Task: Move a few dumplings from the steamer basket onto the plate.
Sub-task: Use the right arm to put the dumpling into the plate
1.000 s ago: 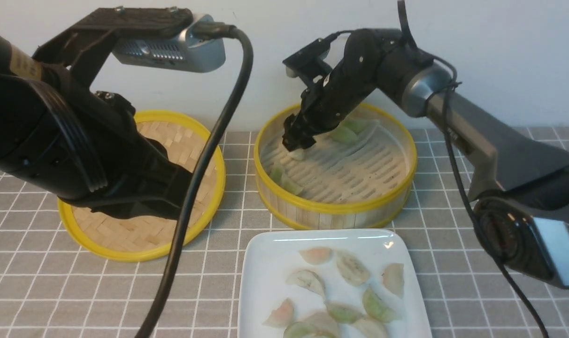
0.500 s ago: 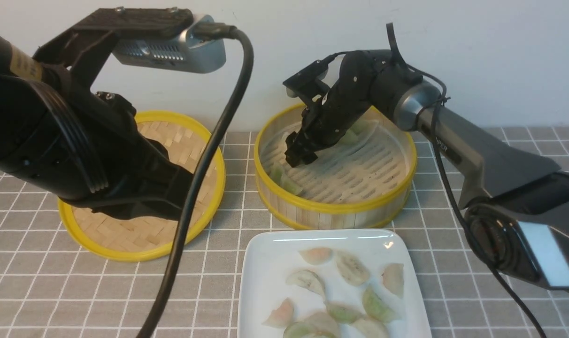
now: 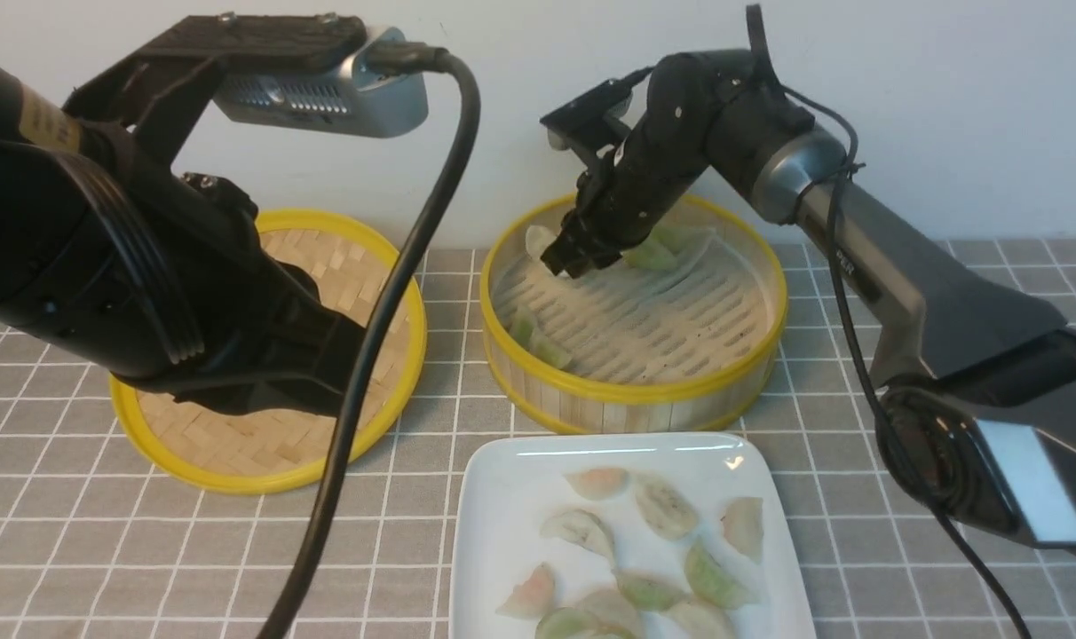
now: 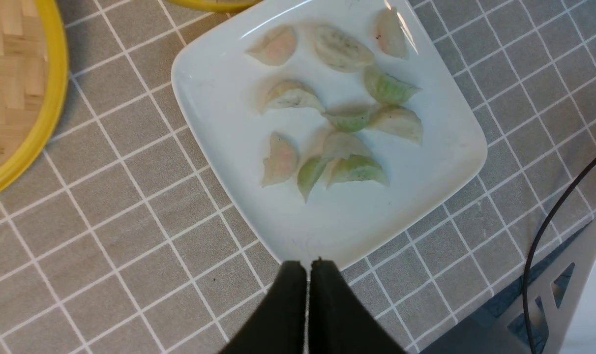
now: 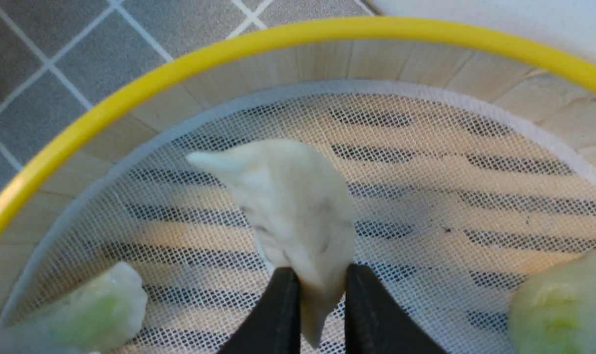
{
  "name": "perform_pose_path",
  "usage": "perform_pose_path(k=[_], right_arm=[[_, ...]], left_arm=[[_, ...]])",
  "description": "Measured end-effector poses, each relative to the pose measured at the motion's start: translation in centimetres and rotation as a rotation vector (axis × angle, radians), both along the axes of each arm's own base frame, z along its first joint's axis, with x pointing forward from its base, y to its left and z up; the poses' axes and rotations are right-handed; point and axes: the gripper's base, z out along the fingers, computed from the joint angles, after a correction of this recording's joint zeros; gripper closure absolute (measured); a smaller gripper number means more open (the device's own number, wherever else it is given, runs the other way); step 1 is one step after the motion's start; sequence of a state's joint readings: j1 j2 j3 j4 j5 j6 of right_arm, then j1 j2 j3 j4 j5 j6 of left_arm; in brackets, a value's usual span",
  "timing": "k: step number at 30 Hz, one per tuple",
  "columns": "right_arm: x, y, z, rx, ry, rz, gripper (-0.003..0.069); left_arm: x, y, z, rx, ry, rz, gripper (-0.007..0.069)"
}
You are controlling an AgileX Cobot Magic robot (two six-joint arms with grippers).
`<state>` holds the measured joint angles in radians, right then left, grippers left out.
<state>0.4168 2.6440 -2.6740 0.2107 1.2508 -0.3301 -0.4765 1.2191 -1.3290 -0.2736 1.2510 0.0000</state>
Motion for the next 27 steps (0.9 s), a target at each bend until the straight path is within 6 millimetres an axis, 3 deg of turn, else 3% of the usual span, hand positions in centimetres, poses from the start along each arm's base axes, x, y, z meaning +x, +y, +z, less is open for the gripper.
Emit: perform_pose_path(k=[7,11,16,20,23,25,27], right_arm=[[-0.8,-0.6,1.1,-0.025,0.031,-0.031,0.0567],[-3.5,-2.3,4.7,-0.069,0.061,-0.037,0.0567],[-8.6,-4.6,9.2,-0.075,0.093,-0.041,0.0567],[-14.4,-6.6,11.7,-0.031,0.155,-0.049,0.0567],[-20.1,-7.7,11.5,0.001,0.246,-0.029,0.0567],[-22.5,-8.0,11.0,0.007,0.285,-0.019,0.0567],[-25.1,-8.2,8.3,0.010,0.337,-0.025,0.0567]], left_arm=[[0.0,0.0,0.0,0.003,-0.001,0.001,0.0629],[0.0,0.0,0.0,0.003,-0.001,0.001,0.0629],[0.0,0.0,0.0,0.003,-0.001,0.001,0.0629],[0.0,0.0,0.0,0.009,-0.011,-0.017,0.0629],[0.0,0.0,0.0,0.011,-0.014,-0.023,0.0629],[0.0,0.0,0.0,0.011,-0.014,-0.025,0.0629],[0.0,0.0,0.0,0.010,-0.014,-0.026,0.0629]])
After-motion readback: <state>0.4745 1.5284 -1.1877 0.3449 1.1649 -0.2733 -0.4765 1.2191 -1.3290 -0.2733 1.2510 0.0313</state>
